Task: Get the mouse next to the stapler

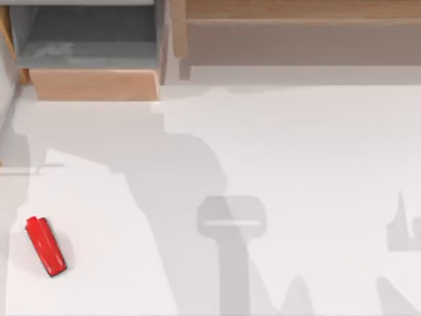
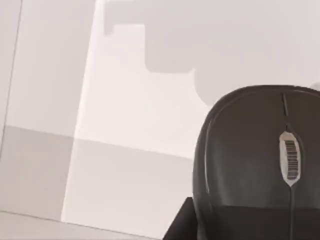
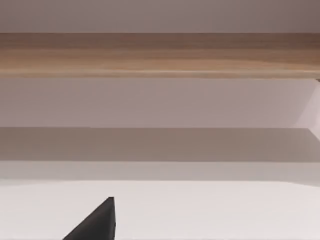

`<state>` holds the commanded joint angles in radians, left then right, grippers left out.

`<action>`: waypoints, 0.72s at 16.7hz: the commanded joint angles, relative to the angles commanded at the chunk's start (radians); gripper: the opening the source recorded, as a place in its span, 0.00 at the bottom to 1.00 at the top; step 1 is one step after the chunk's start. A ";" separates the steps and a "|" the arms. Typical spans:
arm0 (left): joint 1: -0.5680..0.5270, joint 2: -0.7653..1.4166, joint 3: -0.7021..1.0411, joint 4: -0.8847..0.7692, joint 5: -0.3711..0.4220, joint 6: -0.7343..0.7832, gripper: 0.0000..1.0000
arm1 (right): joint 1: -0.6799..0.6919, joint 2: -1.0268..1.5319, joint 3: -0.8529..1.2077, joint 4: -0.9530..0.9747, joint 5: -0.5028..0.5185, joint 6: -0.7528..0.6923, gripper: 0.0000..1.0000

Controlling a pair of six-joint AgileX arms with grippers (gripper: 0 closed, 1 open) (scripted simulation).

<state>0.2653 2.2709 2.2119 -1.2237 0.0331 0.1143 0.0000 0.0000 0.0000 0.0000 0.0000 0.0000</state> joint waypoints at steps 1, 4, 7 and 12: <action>-0.024 -0.040 -0.042 0.016 -0.001 -0.026 0.00 | 0.000 0.000 0.000 0.000 0.000 0.000 1.00; -0.114 -0.154 -0.186 0.071 -0.006 -0.108 0.00 | 0.000 0.000 0.000 0.000 0.000 0.000 1.00; -0.221 -0.259 -0.351 0.130 -0.013 -0.196 0.00 | 0.000 0.000 0.000 0.000 0.000 0.000 1.00; -0.413 -0.407 -0.650 0.230 -0.034 -0.347 0.00 | 0.000 0.000 0.000 0.000 0.000 0.000 1.00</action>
<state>-0.1482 1.8642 1.5621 -0.9938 -0.0006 -0.2327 0.0000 0.0000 0.0000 0.0000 0.0000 0.0000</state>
